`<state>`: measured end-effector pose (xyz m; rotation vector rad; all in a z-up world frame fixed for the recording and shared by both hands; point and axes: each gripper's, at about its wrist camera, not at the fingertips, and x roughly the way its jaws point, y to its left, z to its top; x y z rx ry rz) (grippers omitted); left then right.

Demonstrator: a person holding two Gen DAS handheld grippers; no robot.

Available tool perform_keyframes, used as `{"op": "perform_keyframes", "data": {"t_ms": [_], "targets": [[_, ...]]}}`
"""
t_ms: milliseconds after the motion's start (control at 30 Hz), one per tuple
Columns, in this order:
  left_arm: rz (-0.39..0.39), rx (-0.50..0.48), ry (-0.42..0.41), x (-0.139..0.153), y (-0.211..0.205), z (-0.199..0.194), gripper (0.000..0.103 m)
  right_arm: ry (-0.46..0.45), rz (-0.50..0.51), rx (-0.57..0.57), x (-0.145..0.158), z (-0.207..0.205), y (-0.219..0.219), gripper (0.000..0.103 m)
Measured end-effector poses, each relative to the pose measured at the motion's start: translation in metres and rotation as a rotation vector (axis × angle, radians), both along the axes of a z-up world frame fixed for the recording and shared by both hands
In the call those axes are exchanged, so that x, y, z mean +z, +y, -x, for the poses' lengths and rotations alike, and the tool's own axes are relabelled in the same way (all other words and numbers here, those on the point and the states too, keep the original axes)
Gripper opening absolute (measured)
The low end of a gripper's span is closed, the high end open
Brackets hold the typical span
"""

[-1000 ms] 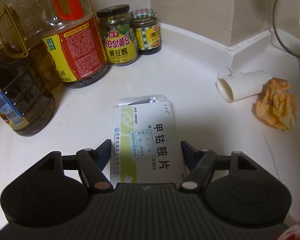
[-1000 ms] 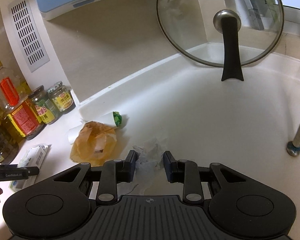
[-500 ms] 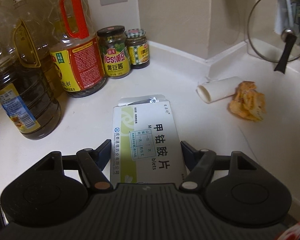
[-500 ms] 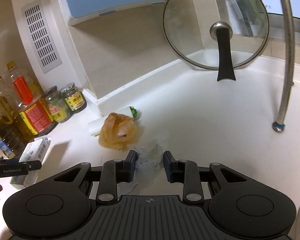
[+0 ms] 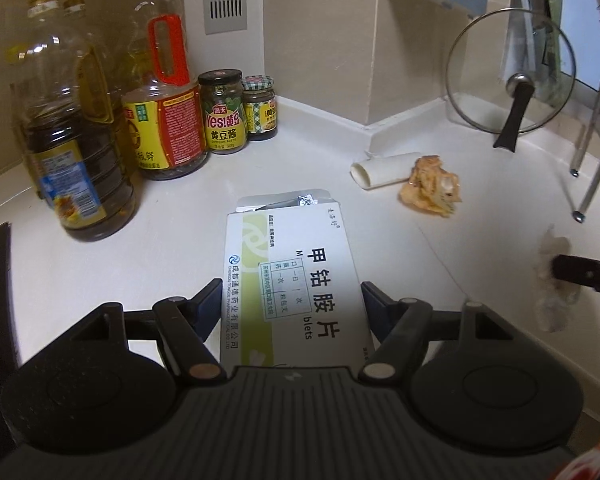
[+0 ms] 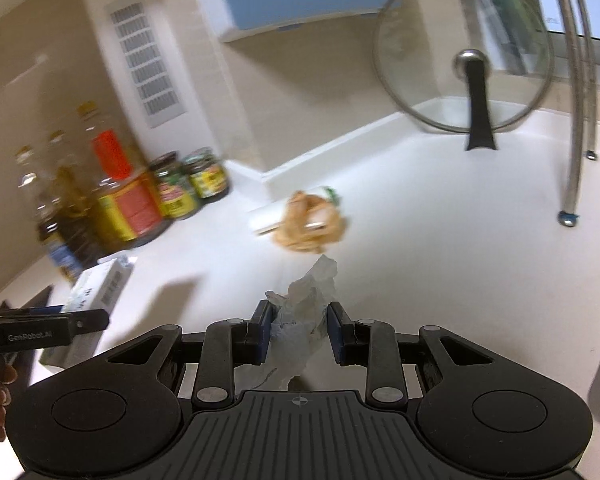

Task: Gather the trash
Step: 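Carry the medicine box and clear plastic down over the trash bin with both tools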

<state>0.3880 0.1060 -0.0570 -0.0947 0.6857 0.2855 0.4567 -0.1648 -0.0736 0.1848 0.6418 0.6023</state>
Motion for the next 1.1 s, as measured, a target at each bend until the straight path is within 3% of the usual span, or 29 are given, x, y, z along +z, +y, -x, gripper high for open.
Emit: {"op": "perform_keyframes", "data": {"t_ms": [400, 800, 1100], "targets": [[0.004, 0.042, 0.006, 0.003, -0.053, 0.072, 0.071, 0.034, -0.032, 0.214, -0.01, 0.052, -0.003, 0.03], [0.065, 0.063, 0.057, -0.028, -0.111, 0.108, 0.071, 0.108, 0.001, 0.318, -0.04, 0.08, -0.03, 0.03], [0.113, 0.094, 0.108, -0.063, -0.132, 0.128, 0.071, 0.157, 0.072, 0.387, -0.075, 0.095, -0.035, 0.03]]}}
